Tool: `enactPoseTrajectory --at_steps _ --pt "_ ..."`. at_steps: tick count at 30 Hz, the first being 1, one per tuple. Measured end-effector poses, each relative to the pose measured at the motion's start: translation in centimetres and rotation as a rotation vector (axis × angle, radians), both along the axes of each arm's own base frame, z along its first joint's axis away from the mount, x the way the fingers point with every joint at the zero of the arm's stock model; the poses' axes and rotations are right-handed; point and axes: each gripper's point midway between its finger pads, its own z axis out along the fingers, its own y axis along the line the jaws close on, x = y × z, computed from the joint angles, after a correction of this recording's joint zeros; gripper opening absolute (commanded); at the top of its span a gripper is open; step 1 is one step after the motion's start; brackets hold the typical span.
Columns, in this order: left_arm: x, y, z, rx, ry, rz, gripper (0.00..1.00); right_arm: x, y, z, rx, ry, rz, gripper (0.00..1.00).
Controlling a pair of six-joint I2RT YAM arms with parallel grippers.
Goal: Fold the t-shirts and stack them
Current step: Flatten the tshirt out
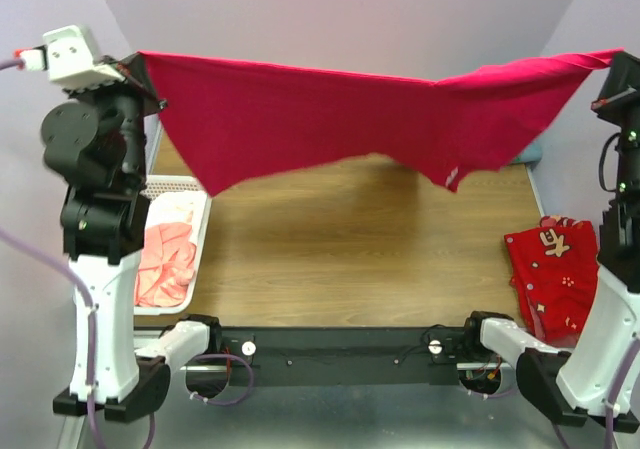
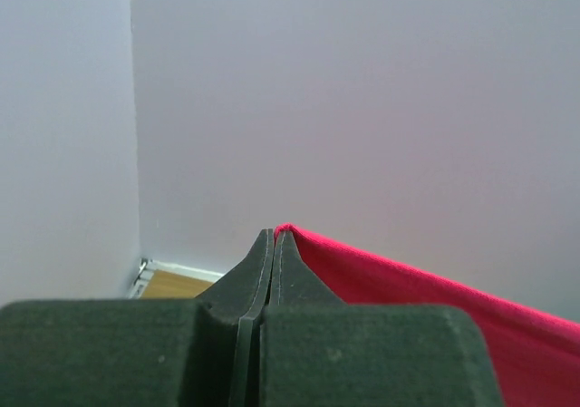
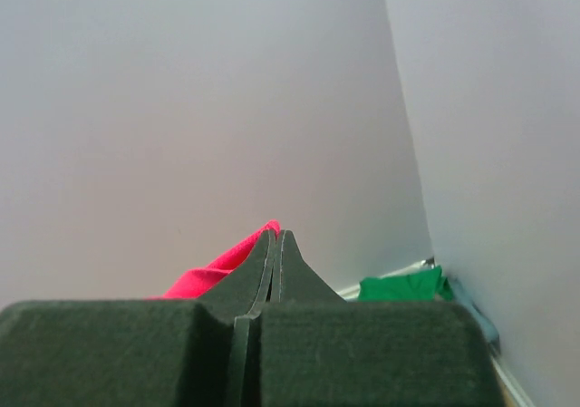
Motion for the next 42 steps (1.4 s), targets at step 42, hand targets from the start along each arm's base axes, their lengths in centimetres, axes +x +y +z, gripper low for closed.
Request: enactPoseTrajectory --at_steps 42 --pt "32.7 -6.3 -46.8 0.009 0.843 -0.079 0.0 37.0 -0.2 -45.3 0.24 0.798 0.197 0.01"
